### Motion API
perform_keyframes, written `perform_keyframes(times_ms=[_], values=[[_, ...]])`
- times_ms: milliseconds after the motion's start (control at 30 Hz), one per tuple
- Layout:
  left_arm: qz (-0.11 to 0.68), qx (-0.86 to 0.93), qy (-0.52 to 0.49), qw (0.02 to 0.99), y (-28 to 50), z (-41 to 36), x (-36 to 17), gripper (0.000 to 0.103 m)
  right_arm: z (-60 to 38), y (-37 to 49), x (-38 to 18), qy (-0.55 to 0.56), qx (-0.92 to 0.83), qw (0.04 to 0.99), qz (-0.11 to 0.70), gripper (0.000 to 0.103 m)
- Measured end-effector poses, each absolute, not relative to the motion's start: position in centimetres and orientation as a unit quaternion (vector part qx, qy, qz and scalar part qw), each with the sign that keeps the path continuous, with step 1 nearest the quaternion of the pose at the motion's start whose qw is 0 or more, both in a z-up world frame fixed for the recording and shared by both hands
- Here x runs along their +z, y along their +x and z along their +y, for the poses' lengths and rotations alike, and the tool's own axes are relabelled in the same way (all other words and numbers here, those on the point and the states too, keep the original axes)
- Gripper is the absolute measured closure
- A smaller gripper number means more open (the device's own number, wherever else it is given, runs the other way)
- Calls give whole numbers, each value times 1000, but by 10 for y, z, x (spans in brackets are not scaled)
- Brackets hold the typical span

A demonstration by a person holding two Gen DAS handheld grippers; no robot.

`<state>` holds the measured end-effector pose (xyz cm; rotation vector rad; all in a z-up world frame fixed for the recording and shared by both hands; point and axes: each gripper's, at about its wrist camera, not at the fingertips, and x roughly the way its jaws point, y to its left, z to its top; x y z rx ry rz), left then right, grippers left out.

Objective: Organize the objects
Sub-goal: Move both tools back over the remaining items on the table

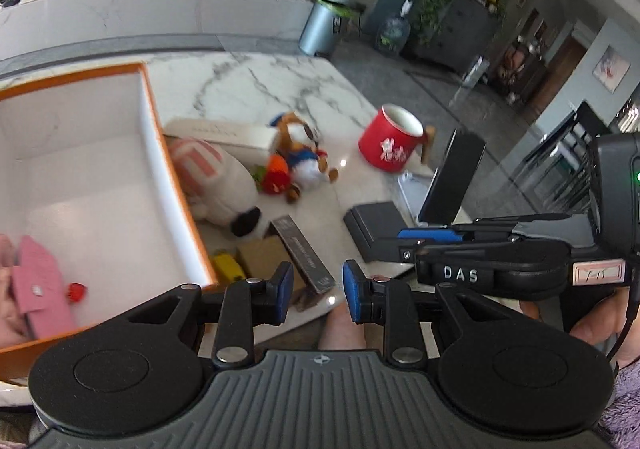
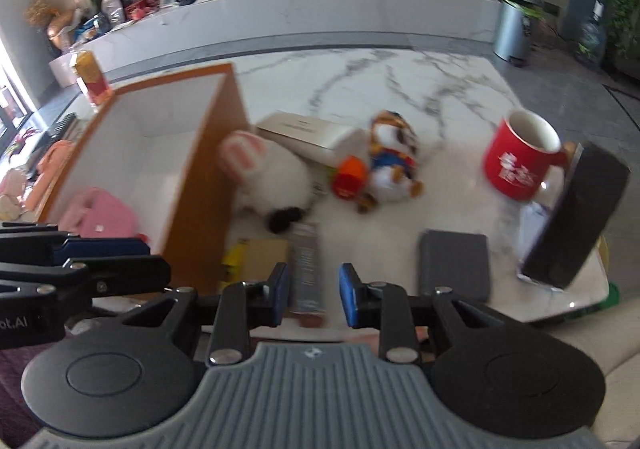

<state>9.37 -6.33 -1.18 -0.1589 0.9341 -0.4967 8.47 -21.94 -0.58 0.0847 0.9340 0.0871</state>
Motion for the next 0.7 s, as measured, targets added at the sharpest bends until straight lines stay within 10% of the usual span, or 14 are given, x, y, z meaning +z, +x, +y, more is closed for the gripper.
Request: perform_keyframes(times_ms=[700], values=[[521, -130, 26, 843, 139, -163, -74, 55, -312, 94, -63, 151, 17, 886, 439, 56]])
